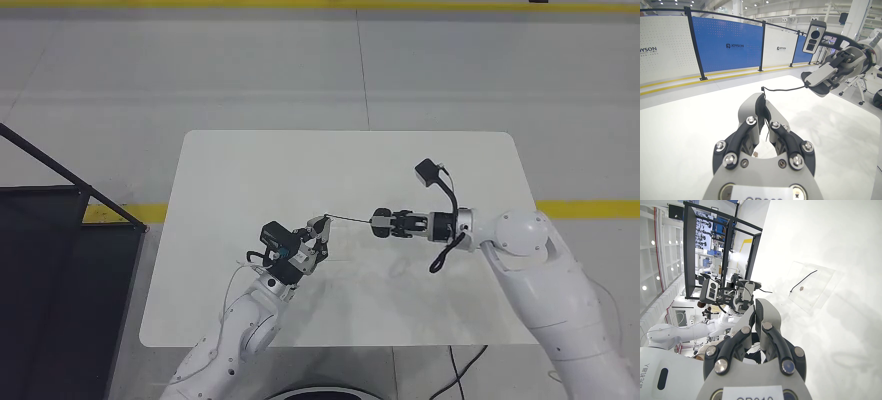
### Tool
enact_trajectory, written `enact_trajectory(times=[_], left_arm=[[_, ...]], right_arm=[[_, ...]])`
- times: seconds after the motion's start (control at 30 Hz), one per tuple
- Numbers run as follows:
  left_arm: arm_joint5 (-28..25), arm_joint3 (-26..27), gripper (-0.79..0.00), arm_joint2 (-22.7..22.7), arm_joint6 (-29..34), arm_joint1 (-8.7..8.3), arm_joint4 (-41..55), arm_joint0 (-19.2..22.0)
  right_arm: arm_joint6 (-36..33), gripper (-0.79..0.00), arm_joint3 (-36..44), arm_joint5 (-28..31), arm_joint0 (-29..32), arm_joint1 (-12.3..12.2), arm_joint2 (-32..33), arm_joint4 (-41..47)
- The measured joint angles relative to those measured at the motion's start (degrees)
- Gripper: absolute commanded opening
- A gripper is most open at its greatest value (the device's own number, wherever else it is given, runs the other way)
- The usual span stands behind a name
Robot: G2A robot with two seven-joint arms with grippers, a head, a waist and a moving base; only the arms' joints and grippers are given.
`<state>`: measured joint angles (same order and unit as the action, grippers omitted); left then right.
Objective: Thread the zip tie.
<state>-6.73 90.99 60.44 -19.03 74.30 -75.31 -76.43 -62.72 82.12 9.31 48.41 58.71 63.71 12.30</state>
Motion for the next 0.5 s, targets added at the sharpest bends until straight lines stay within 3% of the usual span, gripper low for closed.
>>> enact_trajectory(times=[0.5], left_arm=[[0.0,0.0,-0.785,0.0,0.0,0.00,0.0,0.0]], right_arm=[[0.0,-0.785,0.0,0.5,0.2,0.0,0.3,0.3]])
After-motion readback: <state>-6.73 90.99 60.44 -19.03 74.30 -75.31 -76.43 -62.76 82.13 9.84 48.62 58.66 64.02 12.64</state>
